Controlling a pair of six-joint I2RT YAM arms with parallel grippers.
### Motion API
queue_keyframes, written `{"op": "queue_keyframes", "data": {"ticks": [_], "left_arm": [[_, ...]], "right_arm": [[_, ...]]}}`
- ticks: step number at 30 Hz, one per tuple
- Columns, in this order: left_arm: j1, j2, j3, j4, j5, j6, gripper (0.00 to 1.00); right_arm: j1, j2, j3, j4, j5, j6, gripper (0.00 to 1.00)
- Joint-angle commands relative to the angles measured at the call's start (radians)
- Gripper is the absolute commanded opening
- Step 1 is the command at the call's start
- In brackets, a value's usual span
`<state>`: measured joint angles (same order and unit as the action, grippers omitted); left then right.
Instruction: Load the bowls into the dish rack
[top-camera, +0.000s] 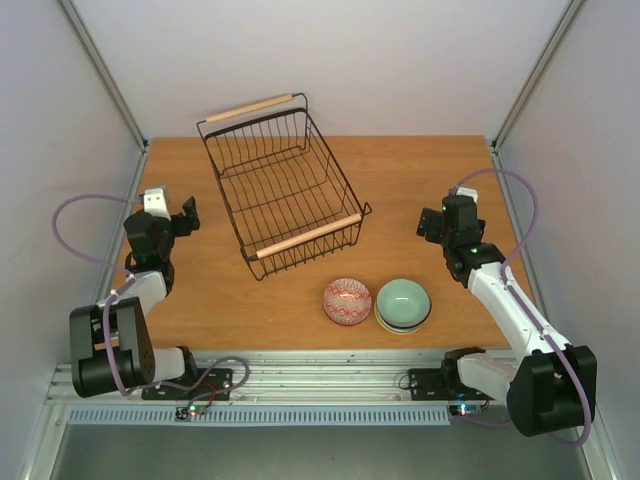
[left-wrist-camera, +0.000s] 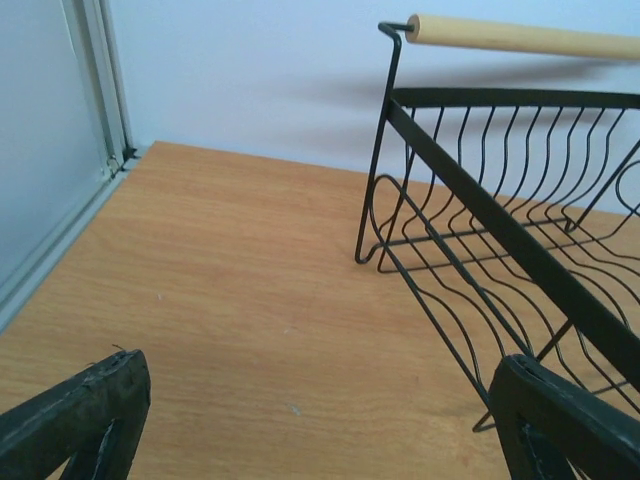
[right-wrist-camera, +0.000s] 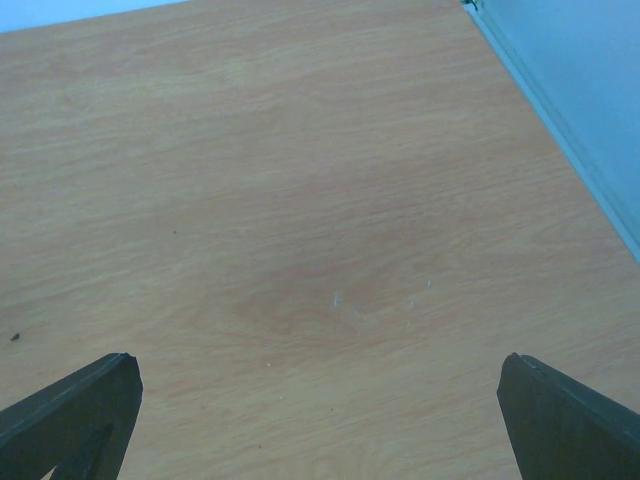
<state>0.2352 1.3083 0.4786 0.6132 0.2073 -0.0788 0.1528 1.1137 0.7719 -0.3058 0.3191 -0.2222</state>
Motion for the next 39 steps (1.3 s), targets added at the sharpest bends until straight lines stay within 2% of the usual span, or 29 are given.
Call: {"op": "queue_keyframes", "data": {"ticks": [1, 9, 14, 15, 18, 21, 26, 29, 30, 34, 39], "left_arm": [[0.004, 0.011, 0.012, -0.014, 0.032, -0.004, 0.93], [0.005, -0.006, -0.001, -0.017, 0.038, 0.010, 0.94], [0.006, -0.009, 0.022, -0.064, 0.092, 0.030, 0.95], [0.005, -0.014, 0.032, -0.093, 0.104, 0.044, 0.96], [0.006, -0.030, 0.038, -0.143, 0.126, 0.061, 0.98], [0.006, -0.046, 0.028, -0.142, 0.137, 0.073, 0.98], [0.007, -0.045, 0.035, -0.158, 0.145, 0.077, 0.99], [0.008, -0.045, 0.038, -0.174, 0.160, 0.077, 0.99], [0.009, -0.046, 0.038, -0.176, 0.160, 0.077, 0.99], [0.010, -0.058, 0.038, -0.190, 0.150, 0.077, 1.00], [0.012, -0.061, 0.037, -0.193, 0.134, 0.077, 0.99]], "right_arm": [[0.008, -0.001, 0.006, -0.032, 0.026, 0.020, 0.99], [0.009, -0.010, -0.006, -0.026, 0.051, 0.047, 0.99], [0.009, -0.011, 0.036, -0.024, -0.055, -0.010, 0.98], [0.009, -0.006, 0.058, -0.033, -0.080, -0.018, 0.94], [0.014, 0.032, 0.153, -0.067, -0.162, -0.028, 0.65], [0.052, 0.071, 0.250, -0.091, -0.236, -0.046, 0.51], [0.222, 0.188, 0.433, -0.138, -0.244, -0.111, 0.25], [0.265, 0.285, 0.517, -0.165, -0.304, -0.114, 0.06], [0.275, 0.315, 0.537, -0.170, -0.339, -0.112, 0.02], [0.300, 0.415, 0.579, -0.160, -0.449, -0.112, 0.01], [0.333, 0.531, 0.627, -0.203, -0.481, -0.135, 0.01]]}}
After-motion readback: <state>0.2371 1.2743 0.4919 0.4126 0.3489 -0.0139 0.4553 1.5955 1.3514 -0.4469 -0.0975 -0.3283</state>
